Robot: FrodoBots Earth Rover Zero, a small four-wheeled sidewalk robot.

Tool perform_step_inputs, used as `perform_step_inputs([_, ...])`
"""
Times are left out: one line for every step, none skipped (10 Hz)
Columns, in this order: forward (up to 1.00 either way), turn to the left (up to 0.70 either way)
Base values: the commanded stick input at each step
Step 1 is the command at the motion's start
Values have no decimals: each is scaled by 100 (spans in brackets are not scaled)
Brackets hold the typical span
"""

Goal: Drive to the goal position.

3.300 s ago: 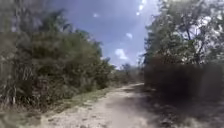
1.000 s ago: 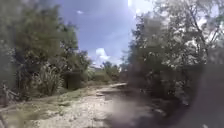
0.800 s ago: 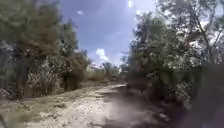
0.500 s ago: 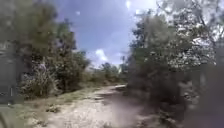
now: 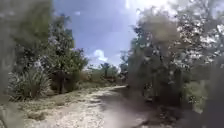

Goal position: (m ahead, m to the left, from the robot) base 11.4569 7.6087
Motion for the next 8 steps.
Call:
perform_step_inputs([70,0])
perform_step_inputs([70,0])
perform_step_inputs([70,0])
perform_step_inputs([70,0])
perform_step_inputs([70,0])
perform_step_inputs([70,0])
perform_step_inputs([70,0])
perform_step_inputs([70,0])
